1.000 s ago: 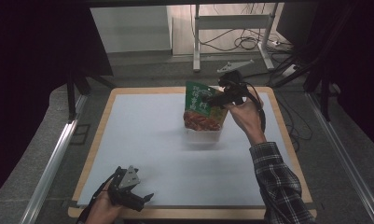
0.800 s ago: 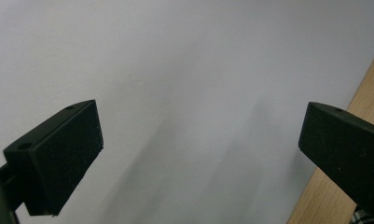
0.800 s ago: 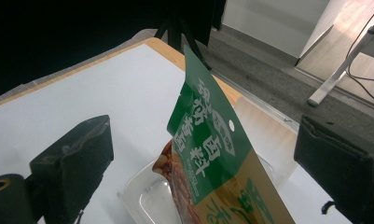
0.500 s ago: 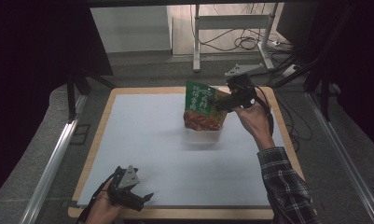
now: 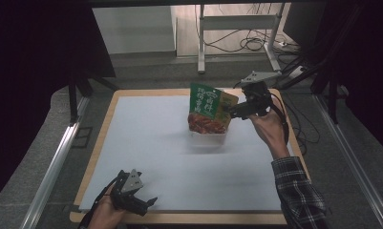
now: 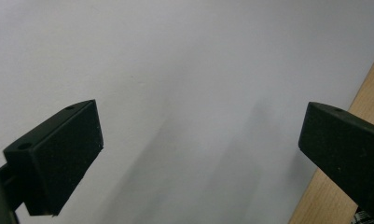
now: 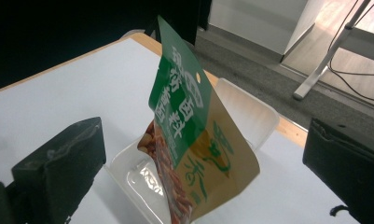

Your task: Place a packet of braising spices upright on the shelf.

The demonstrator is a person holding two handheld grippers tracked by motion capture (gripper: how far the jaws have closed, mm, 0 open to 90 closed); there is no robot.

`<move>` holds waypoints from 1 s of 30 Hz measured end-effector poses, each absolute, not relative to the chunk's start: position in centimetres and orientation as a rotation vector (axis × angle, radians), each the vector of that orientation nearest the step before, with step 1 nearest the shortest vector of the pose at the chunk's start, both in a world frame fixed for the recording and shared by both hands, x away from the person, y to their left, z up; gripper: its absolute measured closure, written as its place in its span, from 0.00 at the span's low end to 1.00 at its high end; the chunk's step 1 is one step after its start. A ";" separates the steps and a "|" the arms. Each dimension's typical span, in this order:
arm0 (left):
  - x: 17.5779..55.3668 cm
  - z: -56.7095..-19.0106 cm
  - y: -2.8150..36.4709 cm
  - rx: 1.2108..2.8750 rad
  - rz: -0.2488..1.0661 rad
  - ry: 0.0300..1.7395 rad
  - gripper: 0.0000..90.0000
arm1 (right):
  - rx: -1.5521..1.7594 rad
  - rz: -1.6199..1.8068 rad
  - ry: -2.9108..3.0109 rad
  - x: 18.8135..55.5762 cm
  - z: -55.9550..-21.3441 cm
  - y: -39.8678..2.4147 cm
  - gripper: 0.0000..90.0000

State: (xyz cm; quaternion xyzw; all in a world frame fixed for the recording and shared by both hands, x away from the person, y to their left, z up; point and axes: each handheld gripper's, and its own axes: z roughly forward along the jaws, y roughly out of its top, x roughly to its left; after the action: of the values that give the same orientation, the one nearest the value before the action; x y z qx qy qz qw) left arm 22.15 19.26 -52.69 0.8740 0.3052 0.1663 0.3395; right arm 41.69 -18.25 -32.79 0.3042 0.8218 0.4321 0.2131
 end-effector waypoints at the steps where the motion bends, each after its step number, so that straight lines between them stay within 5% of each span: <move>1: 22.1 -52.7 19.3 2.276 0.433 0.795 0.00 | 0.848 1.196 2.282 41.6 -32.9 -18.4 0.00; 30: 22.1 -52.7 19.2 2.274 0.432 0.796 0.00 | 0.905 1.257 2.291 38.7 -37.2 -20.7 0.00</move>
State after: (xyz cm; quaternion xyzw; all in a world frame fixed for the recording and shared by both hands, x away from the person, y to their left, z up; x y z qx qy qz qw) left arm 22.13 19.22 -52.73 0.8736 0.3060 0.1659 0.3400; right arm 38.66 -20.69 -37.18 0.3215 0.8138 0.4466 0.1867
